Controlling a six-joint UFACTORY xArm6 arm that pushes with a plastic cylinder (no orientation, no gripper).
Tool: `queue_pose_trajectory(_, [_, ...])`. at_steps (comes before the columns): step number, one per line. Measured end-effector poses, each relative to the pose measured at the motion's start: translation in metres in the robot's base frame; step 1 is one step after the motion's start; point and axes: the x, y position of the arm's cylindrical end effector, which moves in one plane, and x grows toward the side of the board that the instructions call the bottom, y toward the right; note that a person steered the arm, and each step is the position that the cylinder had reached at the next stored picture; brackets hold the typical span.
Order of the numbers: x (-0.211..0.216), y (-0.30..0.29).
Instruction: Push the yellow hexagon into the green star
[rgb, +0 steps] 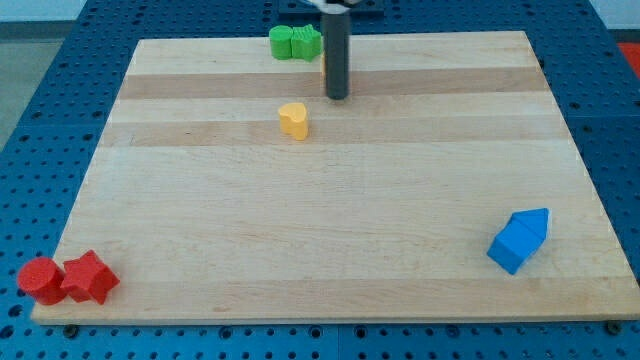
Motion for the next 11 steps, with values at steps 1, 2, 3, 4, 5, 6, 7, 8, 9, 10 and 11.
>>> queue_pose_trajectory(1, [-0.034,0.038])
queue_pose_trajectory(2, [-0.062,0.027])
queue_pose_trajectory(3, [-0.064,0.011])
queue_pose_trajectory(4, [-0.063,0.033])
queue_pose_trajectory(5, [-0.055,0.041])
queue_pose_trajectory(6, [-0.039,0.041])
queue_pose_trajectory(7, [-0.037,0.024])
queue_pose_trajectory(8, [-0.042,0.004])
queue_pose_trajectory(9, [-0.046,-0.017])
queue_pose_trajectory(10, [-0.047,-0.032])
queue_pose_trajectory(11, [-0.047,-0.032])
